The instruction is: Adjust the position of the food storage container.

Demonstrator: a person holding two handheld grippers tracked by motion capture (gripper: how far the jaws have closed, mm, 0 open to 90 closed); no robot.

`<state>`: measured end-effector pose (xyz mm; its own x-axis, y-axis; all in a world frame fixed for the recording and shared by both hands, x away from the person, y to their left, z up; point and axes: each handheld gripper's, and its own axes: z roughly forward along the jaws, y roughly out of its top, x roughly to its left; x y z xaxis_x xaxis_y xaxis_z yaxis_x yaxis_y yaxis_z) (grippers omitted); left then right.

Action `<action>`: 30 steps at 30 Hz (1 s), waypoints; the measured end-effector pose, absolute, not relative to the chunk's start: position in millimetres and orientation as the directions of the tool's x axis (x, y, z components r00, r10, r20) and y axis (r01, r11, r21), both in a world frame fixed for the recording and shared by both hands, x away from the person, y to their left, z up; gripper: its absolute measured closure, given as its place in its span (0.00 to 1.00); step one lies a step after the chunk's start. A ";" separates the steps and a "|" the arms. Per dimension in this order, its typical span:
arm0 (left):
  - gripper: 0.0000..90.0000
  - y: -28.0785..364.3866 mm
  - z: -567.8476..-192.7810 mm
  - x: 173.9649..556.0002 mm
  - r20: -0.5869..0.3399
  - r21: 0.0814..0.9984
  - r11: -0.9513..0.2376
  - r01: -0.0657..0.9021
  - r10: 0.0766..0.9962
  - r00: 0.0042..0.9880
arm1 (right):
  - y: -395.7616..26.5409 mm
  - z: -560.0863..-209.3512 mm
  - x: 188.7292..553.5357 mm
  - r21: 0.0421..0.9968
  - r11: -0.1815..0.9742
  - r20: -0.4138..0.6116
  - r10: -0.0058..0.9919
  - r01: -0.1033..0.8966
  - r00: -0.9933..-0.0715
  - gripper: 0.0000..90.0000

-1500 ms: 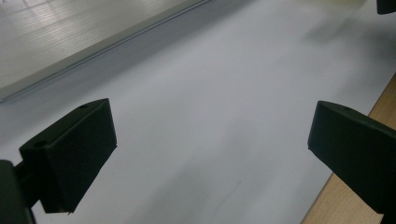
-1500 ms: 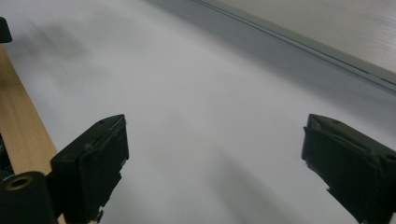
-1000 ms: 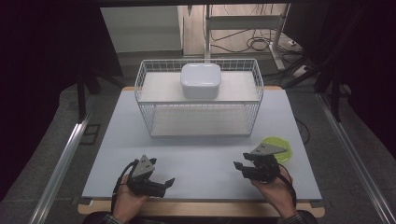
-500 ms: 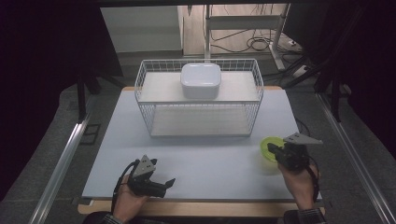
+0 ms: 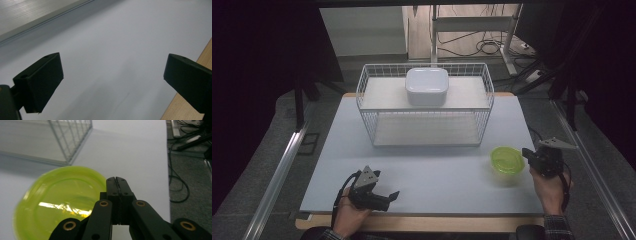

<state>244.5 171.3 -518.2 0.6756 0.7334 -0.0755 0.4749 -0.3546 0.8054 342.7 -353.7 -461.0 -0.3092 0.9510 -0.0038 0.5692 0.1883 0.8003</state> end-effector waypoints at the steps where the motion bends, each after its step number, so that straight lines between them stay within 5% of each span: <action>1: 0.03 171.2 -518.5 244.5 -0.077 0.804 -0.355 0.477 0.733 0.676 | -355.9 -463.0 344.5 0.796 0.182 -0.001 0.954 0.577 -0.300 1.00; 30: 0.03 169.4 -520.7 245.3 -0.088 0.793 -0.366 0.488 0.723 0.685 | -339.7 -478.6 349.2 0.732 0.219 0.032 0.935 0.646 -0.353 1.00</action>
